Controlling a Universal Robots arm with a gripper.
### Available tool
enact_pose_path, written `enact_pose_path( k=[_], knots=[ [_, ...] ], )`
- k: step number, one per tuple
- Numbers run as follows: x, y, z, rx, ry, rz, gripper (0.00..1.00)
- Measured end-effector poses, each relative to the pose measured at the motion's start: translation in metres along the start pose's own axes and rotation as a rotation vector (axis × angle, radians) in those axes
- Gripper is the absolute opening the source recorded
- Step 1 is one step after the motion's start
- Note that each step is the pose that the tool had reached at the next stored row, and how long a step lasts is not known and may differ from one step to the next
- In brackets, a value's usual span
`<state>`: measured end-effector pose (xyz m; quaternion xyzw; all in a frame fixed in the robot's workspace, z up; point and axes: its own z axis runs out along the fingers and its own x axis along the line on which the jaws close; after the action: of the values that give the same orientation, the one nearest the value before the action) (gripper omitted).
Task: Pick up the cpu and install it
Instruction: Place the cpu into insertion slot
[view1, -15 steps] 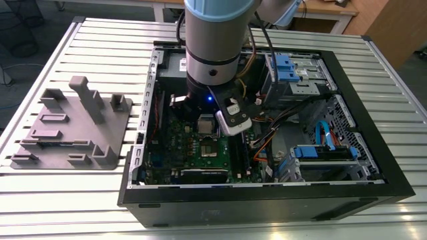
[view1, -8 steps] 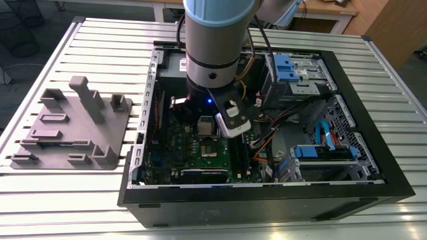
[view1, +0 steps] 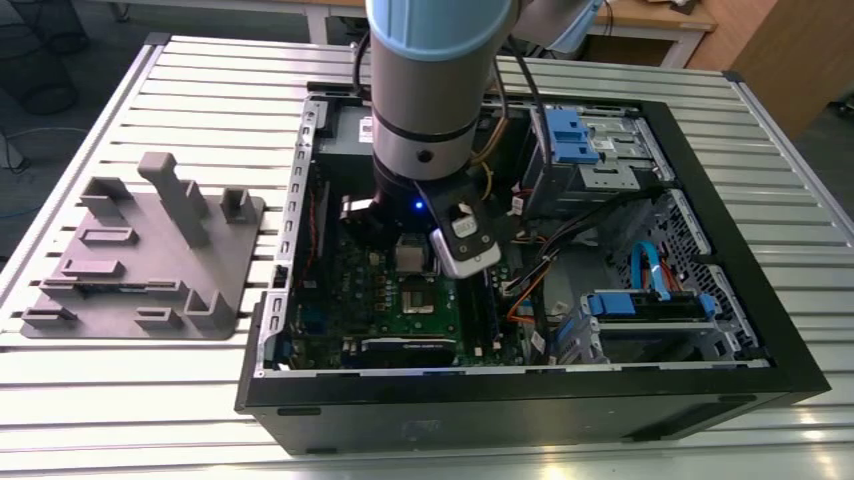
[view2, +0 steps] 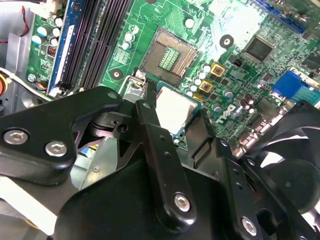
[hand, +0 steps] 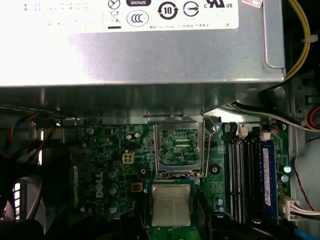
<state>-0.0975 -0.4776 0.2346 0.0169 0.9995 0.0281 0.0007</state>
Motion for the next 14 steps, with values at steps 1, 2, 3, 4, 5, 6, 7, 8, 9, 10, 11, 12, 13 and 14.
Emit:
enact_pose_path(
  k=[1,2,3,4,5,6,7,8,9,10,11,12,13,14],
  knots=[
    [0.0000,0.0000,0.0002,0.0001,0.0000,0.000,0.47],
    [0.0000,0.0000,0.0002,0.0003,0.0001,0.000,0.47],
    [0.0000,-0.0001,0.0012,0.0000,0.0000,0.000,0.47],
    [0.0000,-0.0001,0.0021,0.0000,0.0000,0.000,0.47],
    [0.0000,-0.0001,0.0021,0.0001,0.0000,0.000,0.47],
    [0.0000,-0.0001,0.0022,0.0000,0.0000,0.000,0.47],
    [0.0000,-0.0001,0.0022,0.0000,0.0000,0.000,0.47],
    [0.0000,-0.0001,0.0022,0.0001,0.0000,0.000,0.47],
    [0.0000,-0.0001,0.0022,0.0000,-0.0001,0.000,0.47],
    [0.0000,-0.0001,0.0022,0.0000,-0.0001,0.000,0.47],
    [0.0000,-0.0002,0.0024,-0.0001,-0.0001,0.000,0.47],
    [0.0001,-0.0003,0.0027,-0.0002,-0.0002,0.000,0.47],
    [0.0001,-0.0005,0.0031,-0.0002,-0.0001,0.000,0.47],
    [0.0000,-0.0010,0.0034,0.0000,0.0000,0.000,0.47]
  ],
)
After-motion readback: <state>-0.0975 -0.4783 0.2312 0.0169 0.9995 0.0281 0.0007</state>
